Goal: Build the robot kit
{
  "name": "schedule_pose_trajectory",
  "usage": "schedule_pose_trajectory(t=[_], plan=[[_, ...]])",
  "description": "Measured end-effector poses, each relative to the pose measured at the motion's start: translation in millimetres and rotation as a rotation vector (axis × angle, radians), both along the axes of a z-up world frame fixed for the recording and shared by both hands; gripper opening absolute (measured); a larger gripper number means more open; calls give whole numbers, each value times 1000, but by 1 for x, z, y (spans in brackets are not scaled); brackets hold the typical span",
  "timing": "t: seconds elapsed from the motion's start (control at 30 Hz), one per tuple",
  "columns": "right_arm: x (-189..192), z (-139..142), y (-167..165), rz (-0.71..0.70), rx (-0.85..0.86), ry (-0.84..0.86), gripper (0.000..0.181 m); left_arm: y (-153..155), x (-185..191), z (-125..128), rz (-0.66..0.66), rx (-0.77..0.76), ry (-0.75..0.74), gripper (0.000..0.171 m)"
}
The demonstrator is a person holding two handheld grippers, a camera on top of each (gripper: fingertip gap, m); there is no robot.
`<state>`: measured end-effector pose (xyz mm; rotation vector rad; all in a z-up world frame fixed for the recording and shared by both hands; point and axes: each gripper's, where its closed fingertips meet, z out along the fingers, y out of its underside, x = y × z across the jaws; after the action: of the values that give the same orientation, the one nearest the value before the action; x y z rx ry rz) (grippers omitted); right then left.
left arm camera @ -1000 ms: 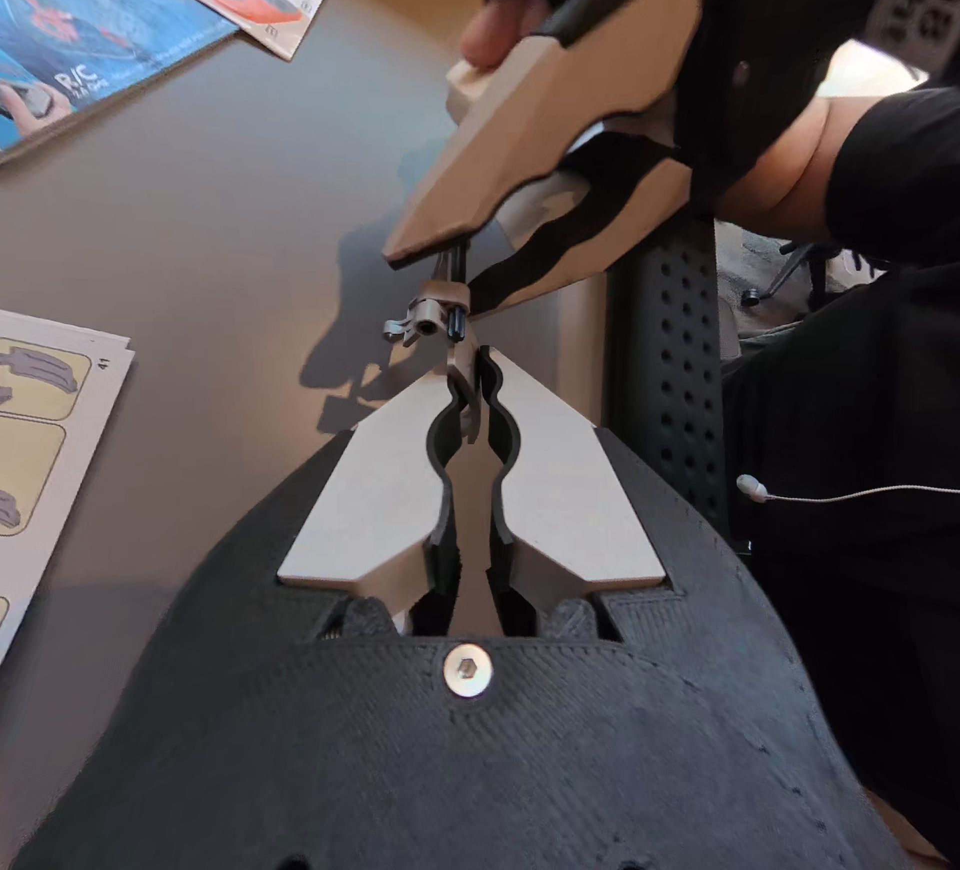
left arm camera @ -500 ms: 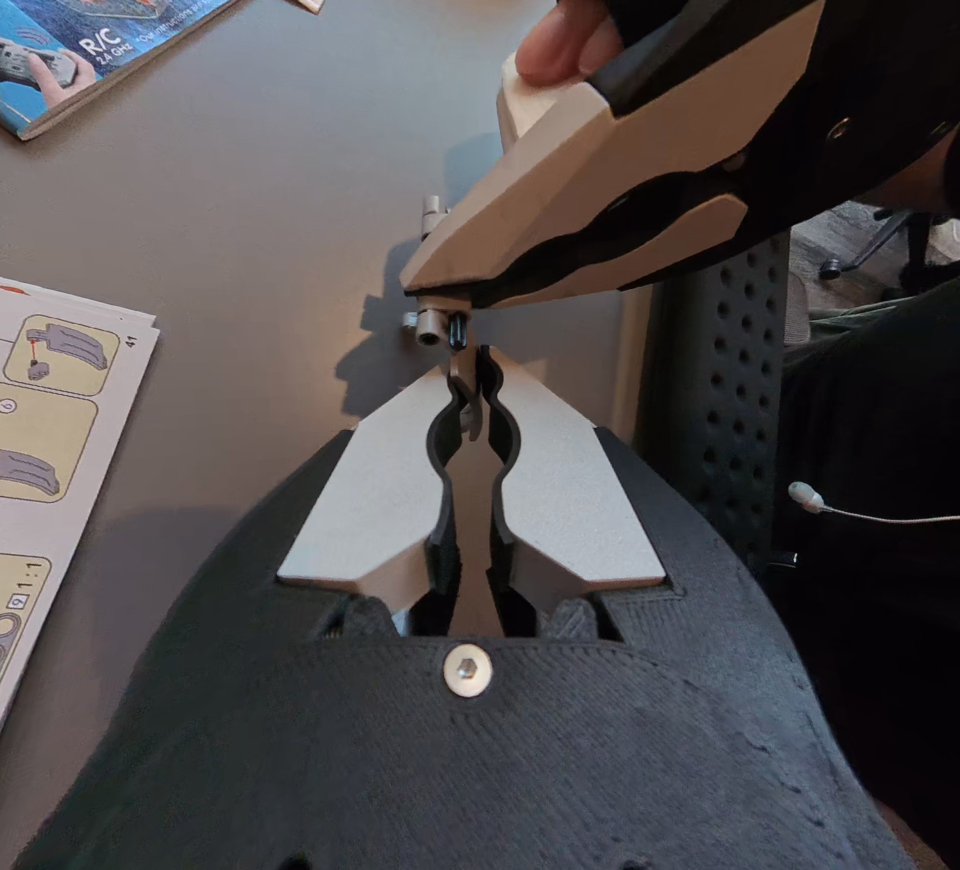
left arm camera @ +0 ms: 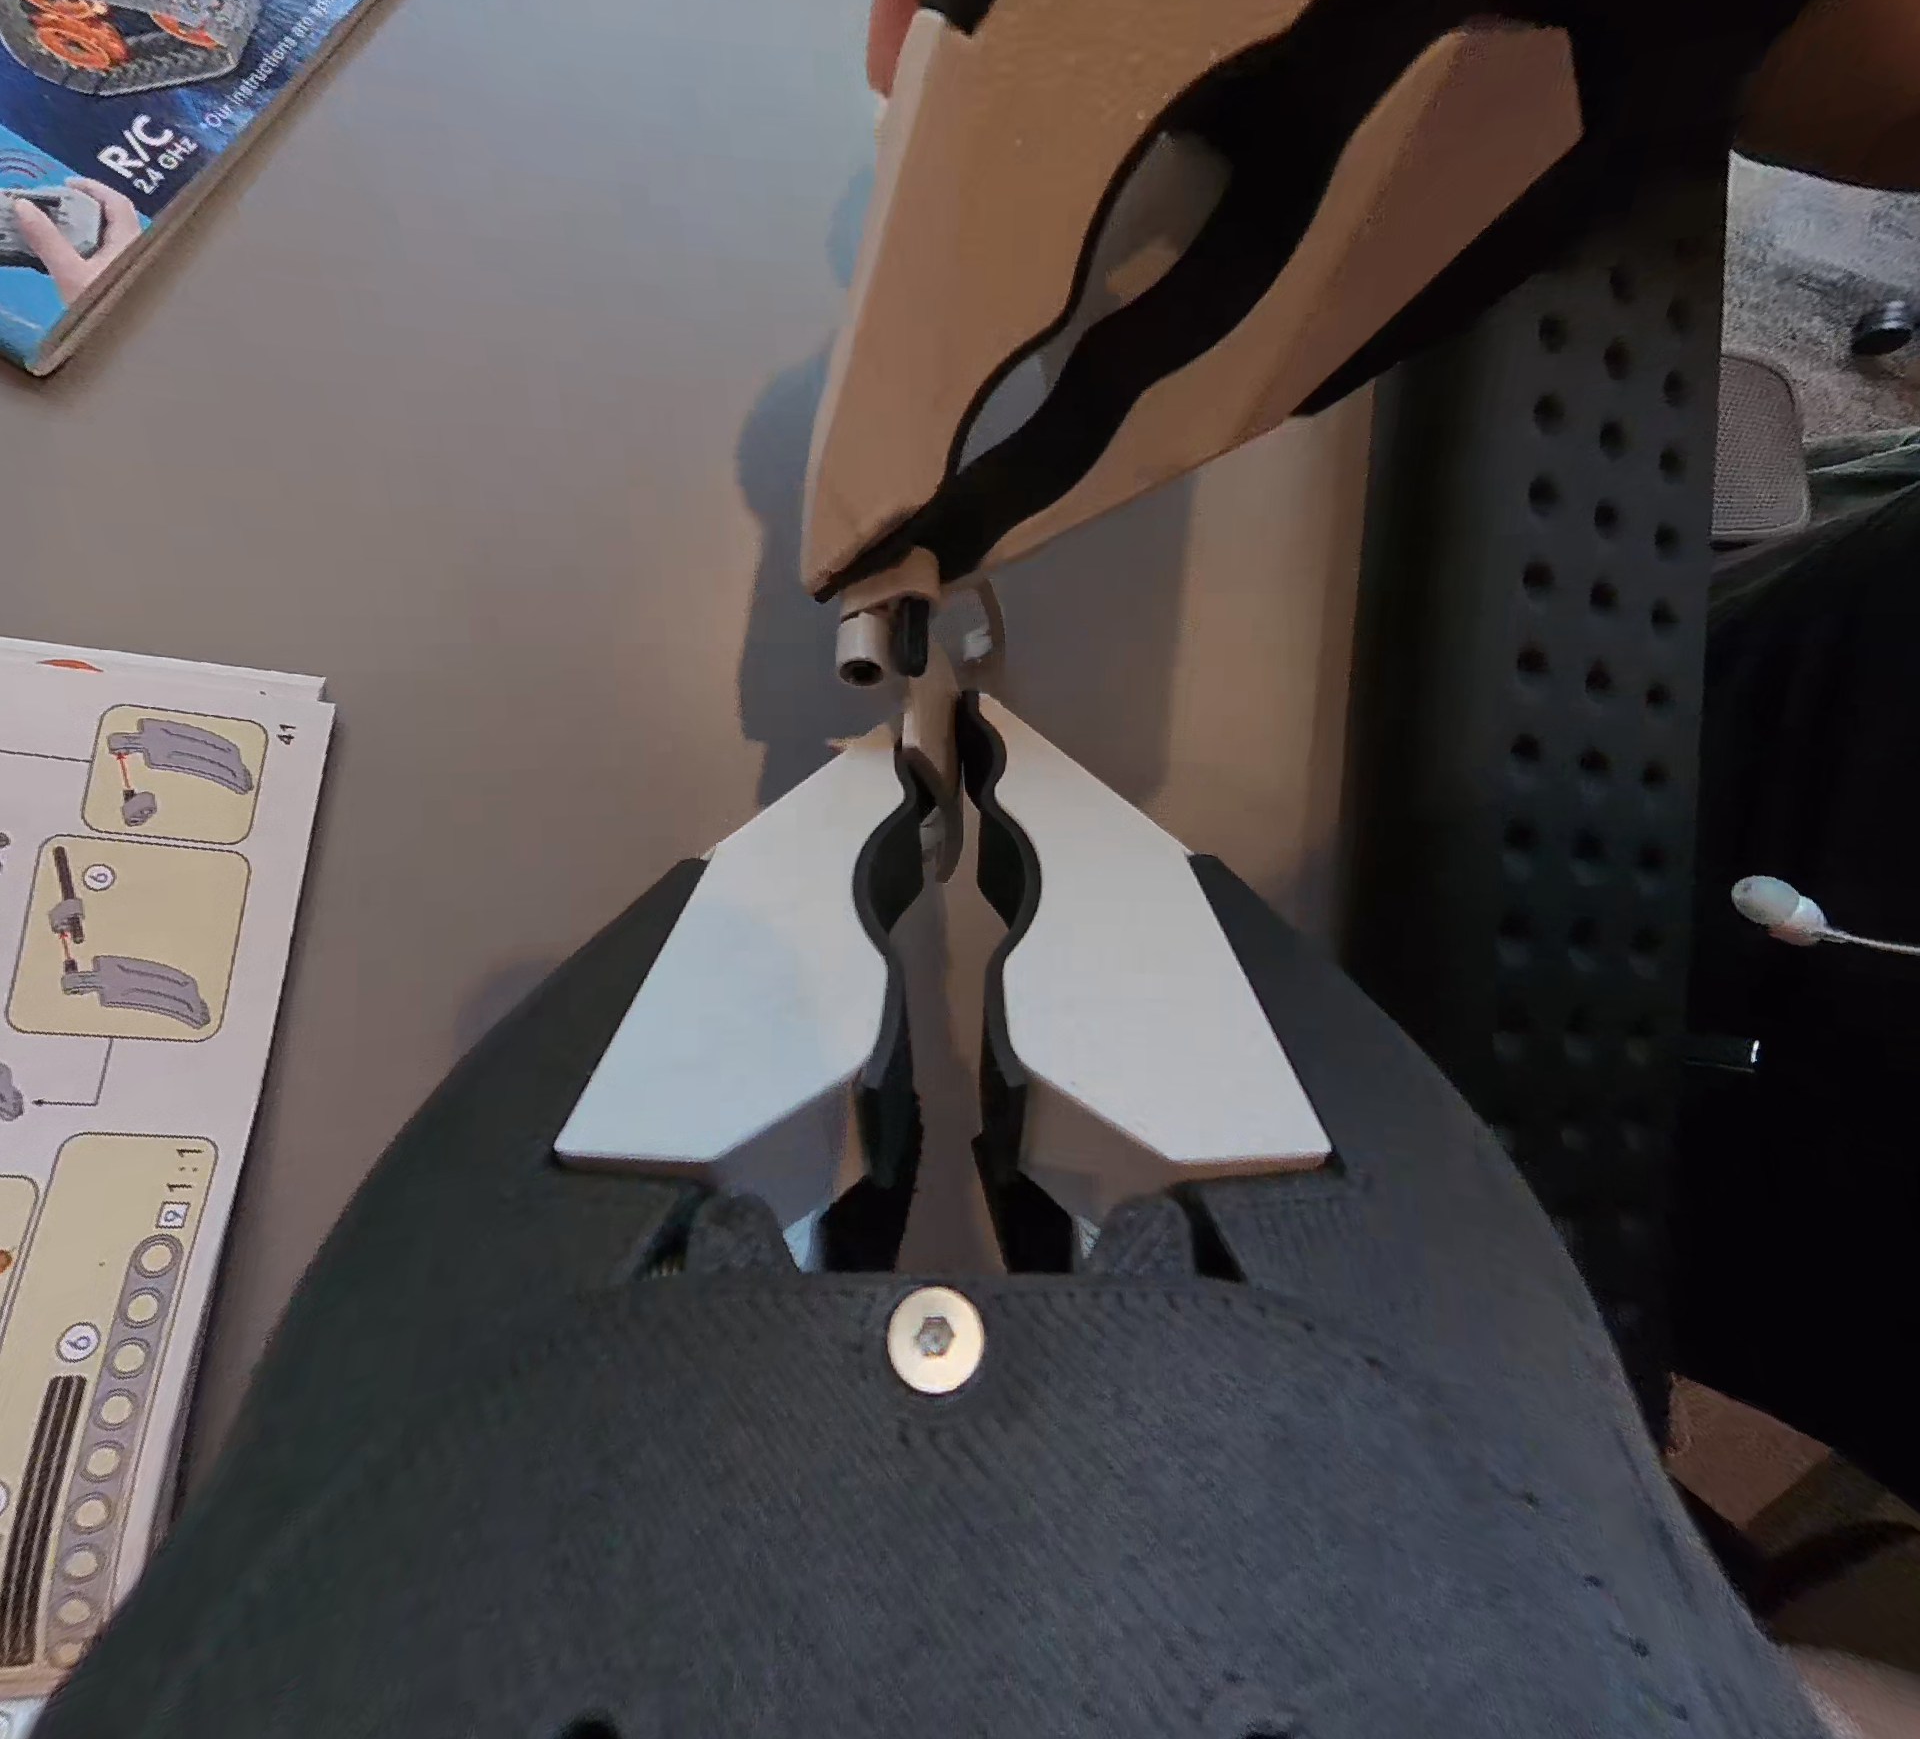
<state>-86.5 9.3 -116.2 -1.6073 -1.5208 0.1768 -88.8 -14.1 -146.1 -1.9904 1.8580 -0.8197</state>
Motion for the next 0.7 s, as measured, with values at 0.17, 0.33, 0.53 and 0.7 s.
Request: schedule_pose_trajectory(t=[0.17, 0.33, 0.53, 0.7], plan=[[-1, -3, -5, 28, -163, 101, 6, -6, -1, -2, -21, -25, 11, 1], [10, 5, 10, -1, -241, 295, 30, 3, 6, 11, 159, -441, -161, 1], [23, -16, 9, 3, -442, 333, 40, 20, 5, -8, 319, -789, -205, 1], [25, -25, 10, -7, -424, 283, 39, 18, 0, -16, 373, -904, -170, 1]])
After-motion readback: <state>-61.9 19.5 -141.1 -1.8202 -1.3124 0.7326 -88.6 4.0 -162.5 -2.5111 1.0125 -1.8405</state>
